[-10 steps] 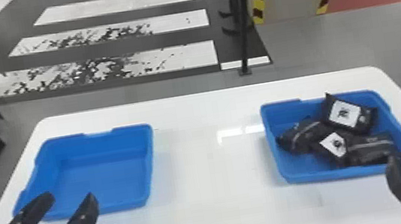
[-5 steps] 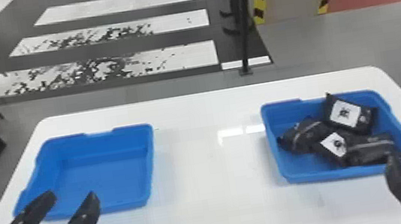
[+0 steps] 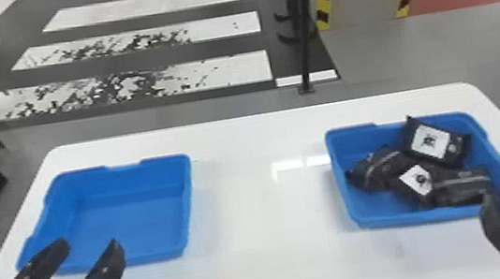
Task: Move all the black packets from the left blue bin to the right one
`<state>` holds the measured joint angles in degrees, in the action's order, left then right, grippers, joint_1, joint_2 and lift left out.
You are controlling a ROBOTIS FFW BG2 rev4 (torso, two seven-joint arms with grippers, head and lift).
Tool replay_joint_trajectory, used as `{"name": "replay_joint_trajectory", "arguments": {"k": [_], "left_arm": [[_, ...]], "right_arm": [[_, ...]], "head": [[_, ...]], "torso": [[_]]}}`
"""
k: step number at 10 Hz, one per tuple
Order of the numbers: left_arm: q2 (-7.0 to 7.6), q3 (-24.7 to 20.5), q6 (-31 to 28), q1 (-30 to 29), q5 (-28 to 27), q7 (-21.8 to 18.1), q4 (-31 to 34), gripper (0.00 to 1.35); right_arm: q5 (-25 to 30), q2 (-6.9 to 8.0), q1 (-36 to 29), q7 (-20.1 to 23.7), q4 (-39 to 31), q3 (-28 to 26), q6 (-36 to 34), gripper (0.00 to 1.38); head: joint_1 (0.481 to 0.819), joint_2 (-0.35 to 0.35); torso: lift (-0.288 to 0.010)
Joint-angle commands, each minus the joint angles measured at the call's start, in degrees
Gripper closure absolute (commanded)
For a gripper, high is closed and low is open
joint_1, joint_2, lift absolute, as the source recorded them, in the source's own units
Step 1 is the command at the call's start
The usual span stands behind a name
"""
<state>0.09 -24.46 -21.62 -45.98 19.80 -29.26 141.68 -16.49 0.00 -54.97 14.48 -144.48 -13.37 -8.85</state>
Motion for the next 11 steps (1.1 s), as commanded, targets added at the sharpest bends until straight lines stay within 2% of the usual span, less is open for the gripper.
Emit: {"name": "replay_joint_trajectory", "arguments": {"k": [1,11], "left_arm": [[-0.24,0.0,0.0,0.0,0.1,0.0,0.0,0.34],[-0.24,0.2,-0.3,-0.1,0.5,0.1,0.0,0.34]], "right_arm": [[-0.2,0.05,0.0,0.0,0.1,0.0,0.6,0.11],[-1.2,0.05,0.0,0.0,0.8,0.1,1.5,0.11]], "head": [[0.695,0.046],[0.695,0.038]], "torso": [[-0.139],[-0.139]]}}
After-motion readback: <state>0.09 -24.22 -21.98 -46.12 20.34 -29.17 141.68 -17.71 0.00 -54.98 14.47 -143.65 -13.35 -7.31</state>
